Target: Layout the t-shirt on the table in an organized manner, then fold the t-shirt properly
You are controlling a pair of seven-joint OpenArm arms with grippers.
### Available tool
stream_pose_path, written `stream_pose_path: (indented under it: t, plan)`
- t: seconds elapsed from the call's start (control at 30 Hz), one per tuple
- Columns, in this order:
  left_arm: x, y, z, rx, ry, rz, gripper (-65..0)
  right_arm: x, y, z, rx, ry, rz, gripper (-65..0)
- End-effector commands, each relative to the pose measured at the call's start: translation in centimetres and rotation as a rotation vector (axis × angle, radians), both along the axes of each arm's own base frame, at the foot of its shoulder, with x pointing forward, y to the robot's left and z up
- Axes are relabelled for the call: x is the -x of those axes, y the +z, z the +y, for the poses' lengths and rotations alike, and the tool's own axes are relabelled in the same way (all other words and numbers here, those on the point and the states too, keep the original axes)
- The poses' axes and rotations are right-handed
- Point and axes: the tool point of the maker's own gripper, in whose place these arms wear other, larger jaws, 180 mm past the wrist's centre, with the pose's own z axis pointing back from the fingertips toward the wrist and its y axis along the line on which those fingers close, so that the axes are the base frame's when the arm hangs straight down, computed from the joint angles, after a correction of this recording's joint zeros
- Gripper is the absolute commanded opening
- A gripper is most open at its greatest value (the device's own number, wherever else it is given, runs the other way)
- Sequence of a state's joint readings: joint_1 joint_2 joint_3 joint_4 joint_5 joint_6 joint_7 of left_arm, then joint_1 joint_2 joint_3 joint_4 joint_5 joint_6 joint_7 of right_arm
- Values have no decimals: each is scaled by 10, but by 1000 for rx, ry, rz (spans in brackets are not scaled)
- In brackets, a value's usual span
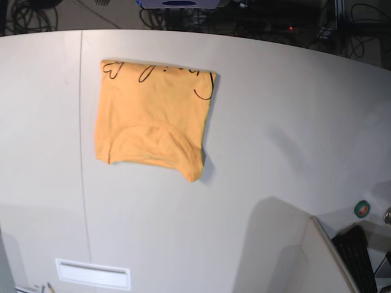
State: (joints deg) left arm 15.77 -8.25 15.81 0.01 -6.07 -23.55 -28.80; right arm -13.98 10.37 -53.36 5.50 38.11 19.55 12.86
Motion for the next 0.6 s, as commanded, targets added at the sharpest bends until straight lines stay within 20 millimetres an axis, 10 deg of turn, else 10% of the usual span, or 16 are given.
stream_pose_path:
  t: [0.0, 0.37, 0.57]
  plan:
    - [8, 2, 1, 8, -38, 19, -650, 7, 2, -4, -1, -3, 0, -650]
    - [-42, -8, -3, 11, -119, -31, -650, -15, -1, -2, 55, -339, -62, -650]
    - [-72, -18, 29, -194, -179, -110, -650, -26, -2, 20, 5, -345, -84, -650]
